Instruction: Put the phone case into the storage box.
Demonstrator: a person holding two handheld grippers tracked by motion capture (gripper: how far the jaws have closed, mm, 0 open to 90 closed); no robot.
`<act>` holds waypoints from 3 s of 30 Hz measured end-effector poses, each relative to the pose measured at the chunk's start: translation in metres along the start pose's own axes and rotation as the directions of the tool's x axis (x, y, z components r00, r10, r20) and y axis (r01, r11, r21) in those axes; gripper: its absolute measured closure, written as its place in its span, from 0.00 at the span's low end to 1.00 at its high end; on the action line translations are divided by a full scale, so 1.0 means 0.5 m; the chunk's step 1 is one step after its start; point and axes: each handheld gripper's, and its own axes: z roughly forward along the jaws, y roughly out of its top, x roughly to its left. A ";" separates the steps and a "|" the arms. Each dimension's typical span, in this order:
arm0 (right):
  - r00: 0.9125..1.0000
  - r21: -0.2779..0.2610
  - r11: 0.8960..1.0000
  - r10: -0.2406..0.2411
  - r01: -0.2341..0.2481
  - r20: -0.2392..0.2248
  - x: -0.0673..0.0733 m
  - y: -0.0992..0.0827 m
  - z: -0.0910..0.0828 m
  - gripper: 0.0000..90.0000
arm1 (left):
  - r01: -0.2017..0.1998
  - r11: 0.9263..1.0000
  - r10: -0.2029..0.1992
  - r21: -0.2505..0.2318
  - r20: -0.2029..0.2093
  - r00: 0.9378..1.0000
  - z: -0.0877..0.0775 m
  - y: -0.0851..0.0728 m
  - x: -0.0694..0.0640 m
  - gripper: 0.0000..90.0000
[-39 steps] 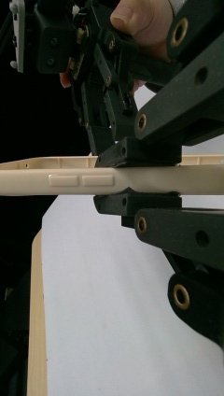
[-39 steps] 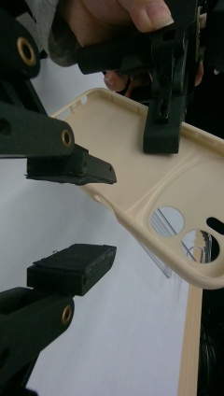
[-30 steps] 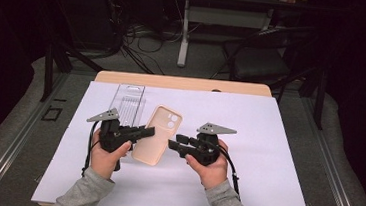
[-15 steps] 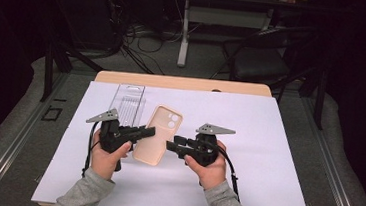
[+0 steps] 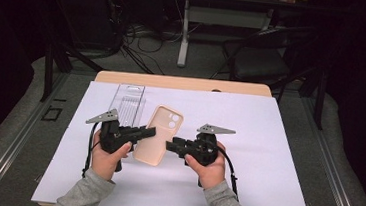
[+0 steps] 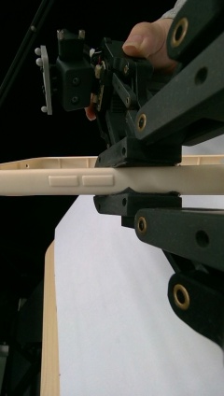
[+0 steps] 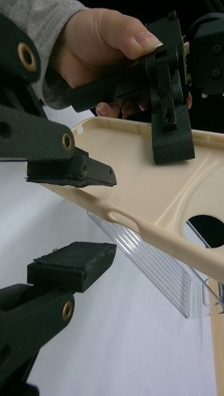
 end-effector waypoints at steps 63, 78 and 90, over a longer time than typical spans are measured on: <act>0.992 0.031 0.994 0.106 -0.104 -0.066 -0.011 -0.006 0.006 0.86 | -0.019 1.000 0.019 0.012 0.014 1.000 0.009 -0.007 -0.008 0.89; 0.986 0.022 0.990 0.141 -0.140 -0.092 -0.018 -0.007 0.004 0.90 | -0.019 1.000 0.019 0.011 0.016 1.000 0.009 -0.008 -0.006 0.89; 0.982 0.020 0.988 0.158 -0.156 -0.102 -0.021 -0.009 0.005 0.90 | -0.018 1.000 0.018 0.012 0.016 1.000 0.010 -0.009 -0.006 0.89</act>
